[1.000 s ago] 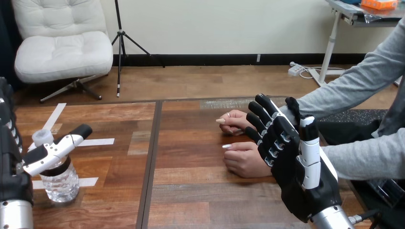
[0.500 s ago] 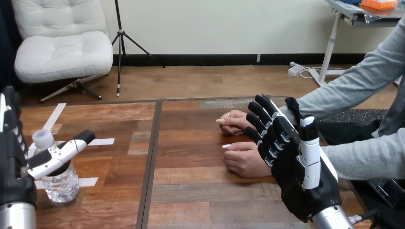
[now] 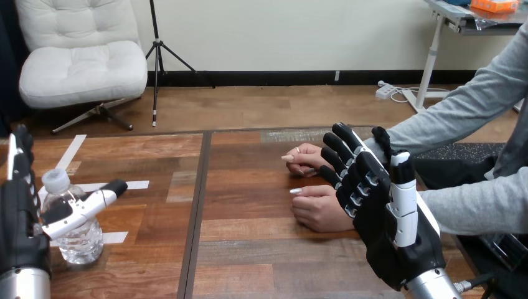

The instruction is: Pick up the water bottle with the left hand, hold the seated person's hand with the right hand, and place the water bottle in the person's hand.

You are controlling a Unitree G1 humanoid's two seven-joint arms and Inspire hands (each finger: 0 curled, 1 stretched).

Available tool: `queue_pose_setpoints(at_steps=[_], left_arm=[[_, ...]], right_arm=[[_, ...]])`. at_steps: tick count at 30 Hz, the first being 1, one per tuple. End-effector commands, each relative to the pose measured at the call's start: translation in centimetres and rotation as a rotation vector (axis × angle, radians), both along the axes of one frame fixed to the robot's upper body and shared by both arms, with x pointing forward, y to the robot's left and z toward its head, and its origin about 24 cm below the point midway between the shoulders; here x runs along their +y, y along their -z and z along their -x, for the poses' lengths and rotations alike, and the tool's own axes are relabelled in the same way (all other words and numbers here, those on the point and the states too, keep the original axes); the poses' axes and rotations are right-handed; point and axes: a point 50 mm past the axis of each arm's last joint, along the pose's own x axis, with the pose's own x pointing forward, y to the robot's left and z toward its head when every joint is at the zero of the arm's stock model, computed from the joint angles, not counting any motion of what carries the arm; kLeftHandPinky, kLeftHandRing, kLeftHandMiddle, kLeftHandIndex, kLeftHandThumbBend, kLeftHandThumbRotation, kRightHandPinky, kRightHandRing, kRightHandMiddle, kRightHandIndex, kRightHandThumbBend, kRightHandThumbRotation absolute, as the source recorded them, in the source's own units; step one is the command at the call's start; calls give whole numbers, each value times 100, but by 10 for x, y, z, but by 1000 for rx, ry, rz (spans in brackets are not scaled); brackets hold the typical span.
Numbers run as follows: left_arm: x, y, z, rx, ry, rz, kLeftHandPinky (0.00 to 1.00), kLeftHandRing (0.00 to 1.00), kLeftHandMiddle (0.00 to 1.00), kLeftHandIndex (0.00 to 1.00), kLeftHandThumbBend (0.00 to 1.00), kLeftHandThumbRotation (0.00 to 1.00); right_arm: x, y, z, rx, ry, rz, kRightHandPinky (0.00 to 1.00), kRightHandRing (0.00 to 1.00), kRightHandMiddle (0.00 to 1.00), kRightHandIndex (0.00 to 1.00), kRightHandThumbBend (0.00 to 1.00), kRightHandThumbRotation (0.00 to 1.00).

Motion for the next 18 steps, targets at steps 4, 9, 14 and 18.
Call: queue_pose_setpoints(at_steps=[4, 9, 14, 18], left_arm=[[-1, -12, -16, -20, 21, -52, 100, 100, 100, 100, 100, 0], [0, -10, -16, 9, 6, -77, 100, 100, 100, 100, 100, 0], [1, -8, -17, 25, -2, -95, 100, 100, 100, 100, 100, 0], [2, -7, -17, 39, -8, -98, 100, 100, 100, 100, 100, 0]], right_arm=[[5, -21, -9, -104, -24, -13, 100, 99, 97, 96, 80, 100], [4, -21, -10, -105, -24, -12, 100, 99, 97, 96, 80, 100], [4, -21, -9, -104, -23, -12, 100, 99, 97, 96, 80, 100], [4, -21, -9, -104, -22, -15, 100, 99, 97, 96, 80, 100]])
